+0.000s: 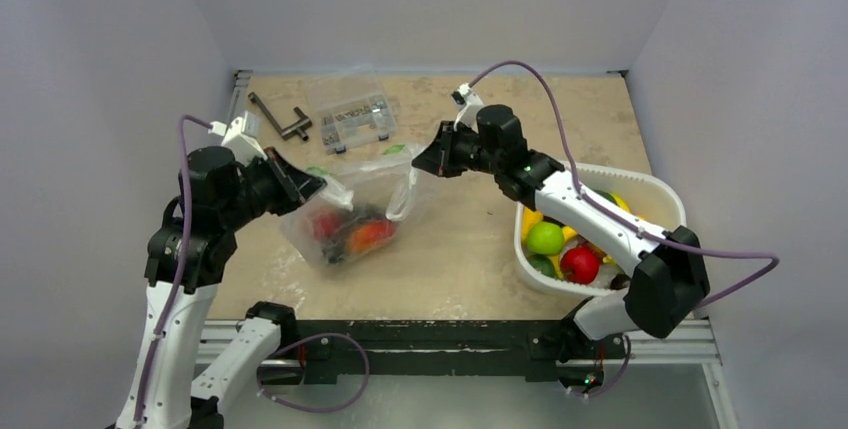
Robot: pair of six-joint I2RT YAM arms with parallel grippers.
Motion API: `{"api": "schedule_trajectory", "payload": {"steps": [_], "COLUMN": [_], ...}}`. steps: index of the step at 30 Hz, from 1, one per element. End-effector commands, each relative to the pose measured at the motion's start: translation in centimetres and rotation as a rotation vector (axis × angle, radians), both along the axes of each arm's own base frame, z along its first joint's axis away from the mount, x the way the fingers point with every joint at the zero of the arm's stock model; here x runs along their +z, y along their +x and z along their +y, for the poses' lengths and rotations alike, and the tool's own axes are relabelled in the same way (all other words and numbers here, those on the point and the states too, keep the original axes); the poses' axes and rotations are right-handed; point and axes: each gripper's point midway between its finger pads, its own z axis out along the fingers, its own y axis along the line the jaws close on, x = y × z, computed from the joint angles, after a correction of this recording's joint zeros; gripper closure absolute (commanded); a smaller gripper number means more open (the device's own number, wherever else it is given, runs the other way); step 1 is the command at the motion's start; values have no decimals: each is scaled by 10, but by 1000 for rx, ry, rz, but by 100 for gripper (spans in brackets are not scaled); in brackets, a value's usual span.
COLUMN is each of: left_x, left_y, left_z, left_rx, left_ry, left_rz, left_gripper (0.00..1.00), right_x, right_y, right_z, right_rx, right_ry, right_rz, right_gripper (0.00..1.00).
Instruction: Take the fake fruits out of the plastic bag
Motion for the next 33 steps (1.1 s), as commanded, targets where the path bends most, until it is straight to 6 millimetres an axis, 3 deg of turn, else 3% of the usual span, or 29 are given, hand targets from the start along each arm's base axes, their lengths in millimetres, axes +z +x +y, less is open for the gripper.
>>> {"api": "schedule_trajectory", "payload": {"steps": [1, 5, 10, 13, 15, 19, 22, 26, 33], "left_x": [-29, -36, -55, -63, -62, -63, -66, -62, -55], "left_y": [-53, -65, -76, -83, -92, -101, -105, -107, -110], "left_z": [-4, 3, -16, -22, -21, -17, -16, -19, -20], "left_rx": [-185, -131, -196, -221, -227, -208, -218, -225, -228], "left_ry": [98, 79, -44, -91, -93, -87, -75, -97, -121], "left_rz": [65, 63, 106, 129, 117, 110, 129, 112, 95], "left_gripper": [100, 100, 100, 100, 100, 100, 100, 100, 100], "right_x": [13, 55, 93, 88, 78, 69, 67, 61, 45], "right_y": [4, 29, 48, 59, 61, 40, 23, 6, -13], "right_z": [-3, 9, 49, 61, 54, 37, 22, 15, 53], "right_rx": [135, 101, 206, 211, 182, 106, 64, 96, 229], "right_ry": [-187, -156, -78, -87, -139, -178, -174, -146, -105], "right_rz": [-138, -196, -142, -76, -75, -142, -215, -260, -354], "right_gripper": [100, 100, 96, 81, 63, 28, 12, 3, 1]}}
